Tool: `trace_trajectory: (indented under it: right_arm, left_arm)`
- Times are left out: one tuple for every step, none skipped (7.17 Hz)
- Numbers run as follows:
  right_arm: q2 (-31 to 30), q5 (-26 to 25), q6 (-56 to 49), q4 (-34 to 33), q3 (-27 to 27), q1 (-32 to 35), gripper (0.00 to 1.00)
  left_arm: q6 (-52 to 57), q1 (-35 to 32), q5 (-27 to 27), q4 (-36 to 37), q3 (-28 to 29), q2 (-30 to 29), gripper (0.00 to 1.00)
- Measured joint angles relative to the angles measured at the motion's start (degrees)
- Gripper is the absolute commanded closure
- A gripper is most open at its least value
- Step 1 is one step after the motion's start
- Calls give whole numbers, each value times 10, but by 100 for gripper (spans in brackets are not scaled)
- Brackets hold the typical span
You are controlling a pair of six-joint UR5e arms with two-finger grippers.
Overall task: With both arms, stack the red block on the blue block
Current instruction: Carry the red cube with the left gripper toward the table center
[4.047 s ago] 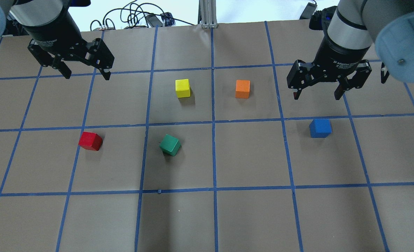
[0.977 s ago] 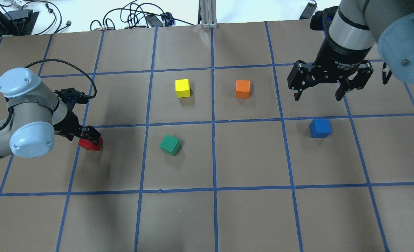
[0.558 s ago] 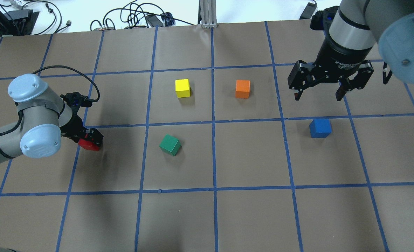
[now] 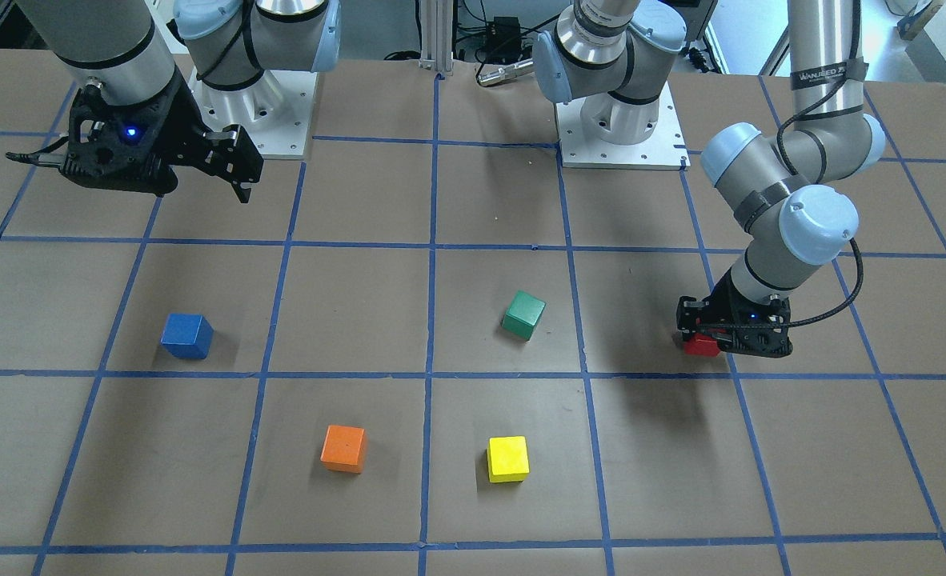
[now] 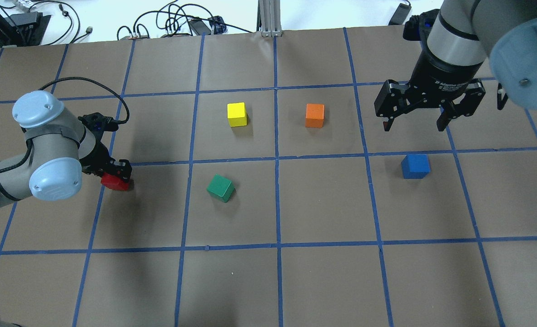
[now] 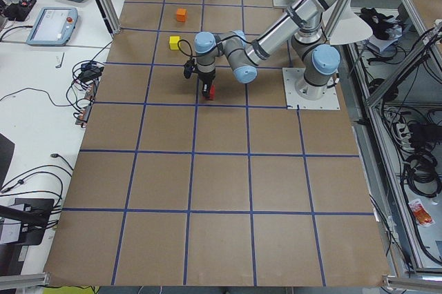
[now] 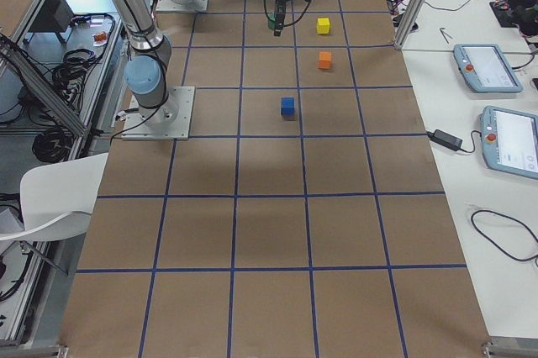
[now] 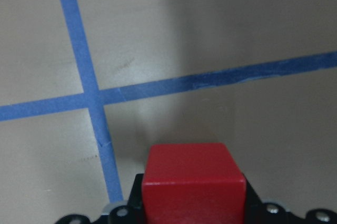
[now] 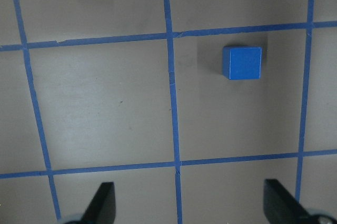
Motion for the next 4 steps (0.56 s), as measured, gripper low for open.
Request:
trace_trajectory:
  right_arm:
    - [0, -3, 0, -3, 0, 0, 0]
    - [0, -5, -1, -3, 0, 0, 0]
    - [0, -6, 0, -3, 0, 0, 0]
    - [1, -14, 0, 0, 1, 0, 0]
  left_arm:
    - [-23, -21, 1, -36, 27, 12, 100]
    - [-65, -55, 1, -78, 61, 18, 100]
    - [-117, -100, 0, -115, 99, 14, 100]
    - [-172, -152, -9, -138, 132, 5, 100]
